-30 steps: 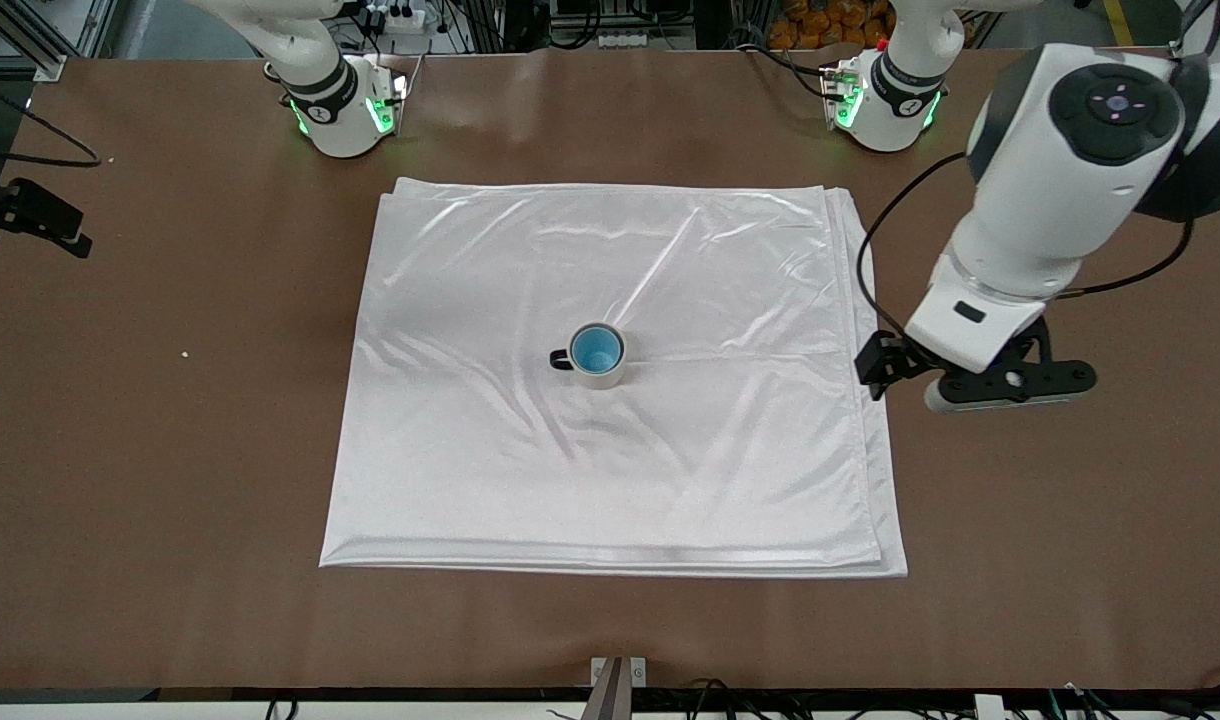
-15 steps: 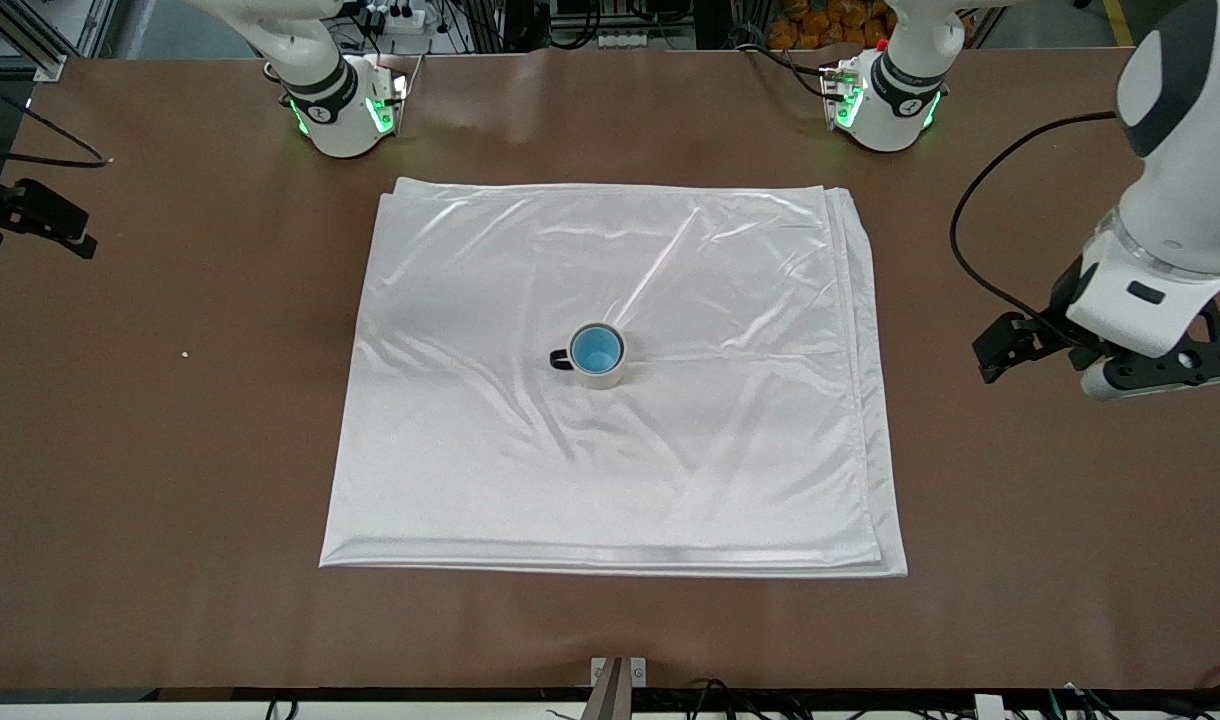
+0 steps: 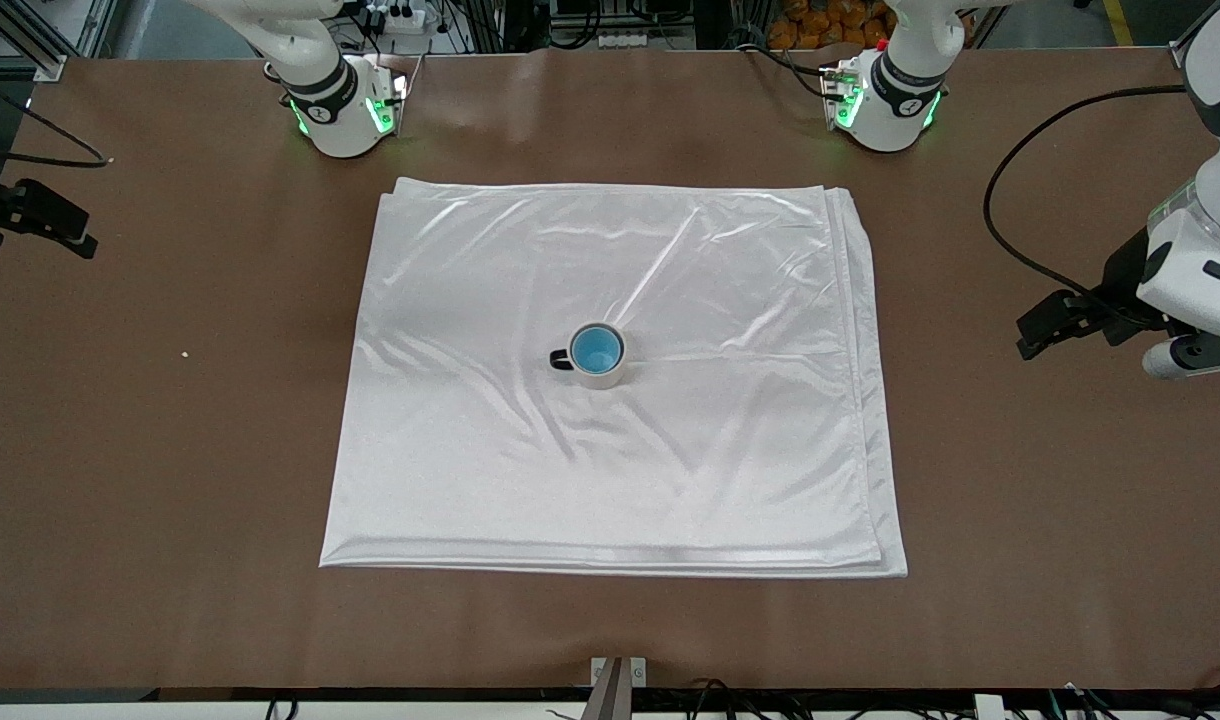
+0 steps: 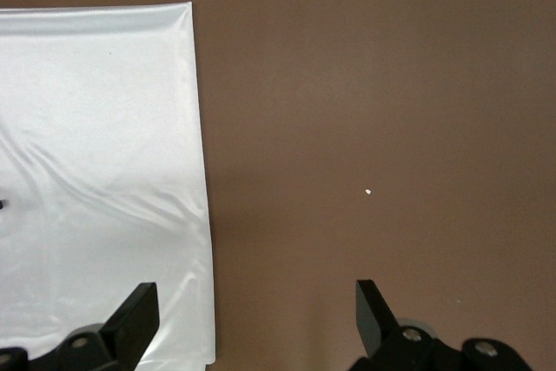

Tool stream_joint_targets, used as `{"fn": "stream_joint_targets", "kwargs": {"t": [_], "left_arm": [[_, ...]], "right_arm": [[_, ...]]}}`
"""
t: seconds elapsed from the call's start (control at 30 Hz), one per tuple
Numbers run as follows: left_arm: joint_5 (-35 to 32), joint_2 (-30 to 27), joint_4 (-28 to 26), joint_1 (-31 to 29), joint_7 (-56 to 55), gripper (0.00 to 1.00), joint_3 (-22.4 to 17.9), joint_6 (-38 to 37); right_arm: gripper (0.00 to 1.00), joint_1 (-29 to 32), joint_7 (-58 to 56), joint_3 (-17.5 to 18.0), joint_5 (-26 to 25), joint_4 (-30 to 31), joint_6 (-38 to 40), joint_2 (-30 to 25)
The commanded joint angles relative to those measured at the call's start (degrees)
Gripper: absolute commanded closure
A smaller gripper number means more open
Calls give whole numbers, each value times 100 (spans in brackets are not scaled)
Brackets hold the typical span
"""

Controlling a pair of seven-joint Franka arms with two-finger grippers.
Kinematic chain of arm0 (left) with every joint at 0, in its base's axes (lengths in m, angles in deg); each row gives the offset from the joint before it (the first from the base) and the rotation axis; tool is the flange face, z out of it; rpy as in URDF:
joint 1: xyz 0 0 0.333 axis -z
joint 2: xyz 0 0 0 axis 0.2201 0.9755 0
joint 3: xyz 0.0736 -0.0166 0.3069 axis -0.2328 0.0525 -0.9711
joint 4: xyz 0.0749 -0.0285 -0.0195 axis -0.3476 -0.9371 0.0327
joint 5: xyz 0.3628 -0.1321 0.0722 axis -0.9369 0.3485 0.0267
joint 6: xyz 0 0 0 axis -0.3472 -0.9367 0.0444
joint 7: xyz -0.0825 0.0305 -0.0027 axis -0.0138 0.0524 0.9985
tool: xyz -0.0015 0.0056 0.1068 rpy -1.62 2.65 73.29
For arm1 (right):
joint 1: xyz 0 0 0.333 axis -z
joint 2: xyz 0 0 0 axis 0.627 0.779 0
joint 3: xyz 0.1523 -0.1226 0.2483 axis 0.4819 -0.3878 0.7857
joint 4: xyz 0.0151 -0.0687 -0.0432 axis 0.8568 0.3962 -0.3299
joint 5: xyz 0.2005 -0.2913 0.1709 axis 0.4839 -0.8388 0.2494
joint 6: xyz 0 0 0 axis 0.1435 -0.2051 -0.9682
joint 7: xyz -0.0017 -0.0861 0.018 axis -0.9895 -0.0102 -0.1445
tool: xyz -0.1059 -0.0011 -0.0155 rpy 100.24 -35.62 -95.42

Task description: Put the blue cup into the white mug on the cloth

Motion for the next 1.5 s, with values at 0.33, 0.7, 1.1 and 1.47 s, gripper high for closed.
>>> {"fn": "stream_joint_targets", "kwargs": {"t": [0.33,0.7,1.1,1.47], "left_arm": [[149,-303,-513,51,1244,0,-305,-18],[105,-303,-478,86,1148,0,-305,-27],[114,-347,-434,77,1130,0,-305,-27],[184,-540,-425,51,1191,0,-287,-140]], "right_arm": [[0,-106,282,-4,61,-50,23,3],[0,-167,344,-4,61,-50,14,12],[0,-185,344,-4,61,-32,14,12],[0,-185,344,-4,61,-32,14,12]]}}
